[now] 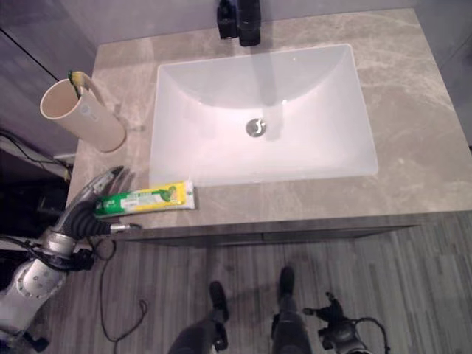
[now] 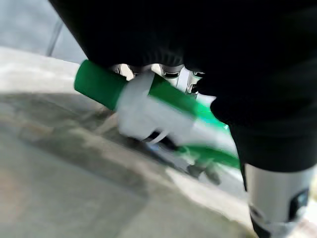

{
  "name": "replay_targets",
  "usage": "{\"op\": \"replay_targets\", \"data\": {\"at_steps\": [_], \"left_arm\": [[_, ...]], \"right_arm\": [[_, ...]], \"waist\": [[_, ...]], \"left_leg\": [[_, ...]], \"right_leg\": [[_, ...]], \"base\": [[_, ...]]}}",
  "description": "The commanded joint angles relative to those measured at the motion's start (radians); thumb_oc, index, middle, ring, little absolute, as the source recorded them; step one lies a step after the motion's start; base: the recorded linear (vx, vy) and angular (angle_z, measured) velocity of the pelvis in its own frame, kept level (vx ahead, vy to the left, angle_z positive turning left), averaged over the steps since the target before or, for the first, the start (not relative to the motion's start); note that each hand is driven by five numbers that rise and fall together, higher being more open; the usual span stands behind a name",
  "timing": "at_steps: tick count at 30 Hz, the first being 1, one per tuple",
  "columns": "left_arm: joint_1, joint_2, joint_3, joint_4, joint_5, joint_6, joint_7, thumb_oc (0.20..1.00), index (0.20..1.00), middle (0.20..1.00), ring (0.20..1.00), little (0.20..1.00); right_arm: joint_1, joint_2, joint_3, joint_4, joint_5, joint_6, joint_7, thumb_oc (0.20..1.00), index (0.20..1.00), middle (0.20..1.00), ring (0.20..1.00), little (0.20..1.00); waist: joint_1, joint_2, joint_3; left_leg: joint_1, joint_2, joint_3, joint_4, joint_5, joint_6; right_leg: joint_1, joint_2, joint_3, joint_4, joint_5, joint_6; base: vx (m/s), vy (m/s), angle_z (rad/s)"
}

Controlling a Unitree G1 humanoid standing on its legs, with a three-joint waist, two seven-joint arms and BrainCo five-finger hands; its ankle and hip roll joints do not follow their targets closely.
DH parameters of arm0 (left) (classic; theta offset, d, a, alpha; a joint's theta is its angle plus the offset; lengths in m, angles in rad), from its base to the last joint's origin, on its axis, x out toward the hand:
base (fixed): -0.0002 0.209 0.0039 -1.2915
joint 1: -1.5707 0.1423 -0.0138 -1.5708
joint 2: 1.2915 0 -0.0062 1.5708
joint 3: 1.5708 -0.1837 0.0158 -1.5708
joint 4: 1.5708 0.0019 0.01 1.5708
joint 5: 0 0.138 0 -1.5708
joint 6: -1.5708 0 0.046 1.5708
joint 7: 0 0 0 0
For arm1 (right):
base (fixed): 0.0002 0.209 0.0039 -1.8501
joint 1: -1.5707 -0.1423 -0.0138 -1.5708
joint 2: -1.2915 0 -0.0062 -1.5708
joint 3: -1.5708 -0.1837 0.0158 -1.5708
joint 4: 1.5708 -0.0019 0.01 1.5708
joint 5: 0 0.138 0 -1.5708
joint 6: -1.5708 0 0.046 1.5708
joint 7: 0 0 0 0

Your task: Put brush and paste in cup on sink, flatten towel.

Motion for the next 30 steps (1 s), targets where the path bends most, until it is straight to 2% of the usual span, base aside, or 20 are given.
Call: {"op": "replay_targets", "data": {"at_steps": [1,11,12,13,14,15,16,17,18,30], "left_arm": [[-0.016,-0.006,-0.013,0.06,-0.07,0.039,-0.042,1.0,1.0,1.0,1.0,1.0],[-0.019,-0.01,-0.014,0.09,-0.039,0.052,-0.046,1.0,1.0,1.0,1.0,1.0],[-0.02,-0.01,-0.015,0.091,-0.039,0.052,-0.045,0.937,0.937,0.937,0.937,0.937],[-0.02,-0.01,-0.015,0.091,-0.039,0.052,-0.045,0.937,0.937,0.937,0.937,0.937],[-0.029,-0.004,-0.025,0.099,-0.013,0.057,-0.041,0.523,0.523,0.523,0.523,0.523],[-0.032,0.001,-0.03,0.105,-0.002,0.058,-0.038,0.451,0.451,0.451,0.451,0.451],[-0.035,0.006,-0.035,0.109,0.011,0.059,-0.035,0.322,0.322,0.322,0.322,0.322],[-0.036,0.013,-0.041,0.112,0.026,0.061,-0.034,0.294,0.294,0.294,0.294,0.294],[-0.041,0.02,-0.052,0.119,0.045,0.066,-0.032,0.2,0.2,0.2,0.2,0.2],[-0.066,0.059,-0.103,0.132,0.161,0.071,-0.028,0.2,0.2,0.2,0.2,0.2]], "right_arm": [[-0.021,0.005,0.005,-0.009,0.039,0.002,-0.024,1.0,1.0,1.0,1.0,1.0],[-0.036,-0.005,0.006,-0.022,0.042,0.004,-0.025,1.0,1.0,1.0,1.0,1.0],[-0.036,-0.006,0.005,-0.022,0.042,0.004,-0.025,1.0,1.0,1.0,1.0,1.0],[-0.036,-0.006,0.005,-0.022,0.042,0.004,-0.025,1.0,1.0,1.0,1.0,1.0],[-0.039,-0.008,0.008,-0.033,0.043,0.003,-0.025,1.0,1.0,1.0,1.0,1.0],[-0.039,-0.011,0.009,-0.039,0.042,0.002,-0.026,1.0,1.0,1.0,1.0,1.0],[-0.04,-0.012,0.01,-0.041,0.043,0.001,-0.026,1.0,1.0,1.0,1.0,1.0],[-0.041,-0.012,0.01,-0.042,0.043,0.001,-0.027,1.0,1.0,1.0,1.0,1.0],[-0.042,-0.014,0.009,-0.037,0.044,0.002,-0.03,1.0,1.0,1.0,1.0,1.0],[-0.034,-0.008,-0.027,0.038,0.054,0.012,-0.05,1.0,1.0,1.0,1.0,1.0]], "waist": [[-0.023,-0.024,0.047],[-0.021,-0.026,0.054],[-0.021,-0.025,0.054],[-0.021,-0.025,0.054],[-0.022,-0.026,0.057],[-0.023,-0.026,0.058],[-0.023,-0.026,0.06],[-0.024,-0.026,0.061],[-0.025,-0.024,0.063],[-0.032,-0.016,0.066]], "left_leg": [[0.005,0.008,0.011,0.012,0.009,-0.048],[-0.002,0.008,0.012,0.012,0.008,-0.047],[-0.001,0.008,0.013,0.012,0.008,-0.047],[-0.001,0.008,0.013,0.012,0.008,-0.047],[-0.002,0.007,0.013,0.012,0.006,-0.046],[-0.002,0.007,0.015,0.012,0.006,-0.046],[-0.001,0.007,0.016,0.012,0.005,-0.046],[-0.001,0.007,0.017,0.012,0.005,-0.046],[0.0,0.005,0.016,0.012,0.003,-0.045],[0.021,0.004,0.027,0.012,-0.009,-0.044]], "right_leg": [[-0.014,-0.049,0.013,0.001,0.015,0.082],[-0.022,-0.047,0.017,0.001,0.015,0.081],[-0.022,-0.047,0.017,0.001,0.015,0.081],[-0.022,-0.047,0.017,0.001,0.015,0.081],[-0.024,-0.047,0.02,0.001,0.016,0.081],[-0.025,-0.048,0.021,0.001,0.017,0.081],[-0.025,-0.048,0.022,0.001,0.018,0.082],[-0.026,-0.048,0.023,0.001,0.018,0.082],[-0.027,-0.048,0.024,0.001,0.018,0.083],[-0.017,-0.047,0.039,0.001,0.013,0.083]], "base": [[0.0,0.0,0.0],[0.0,0.0,0.0],[0.0,0.0,0.0],[0.0,0.0,0.0],[0.0,0.0,0.0],[0.0,0.0,0.0],[0.0,0.0,0.0],[0.0,0.0,0.0],[0.02,0.01,-0.04],[0.01,0.009,-0.03]]}}
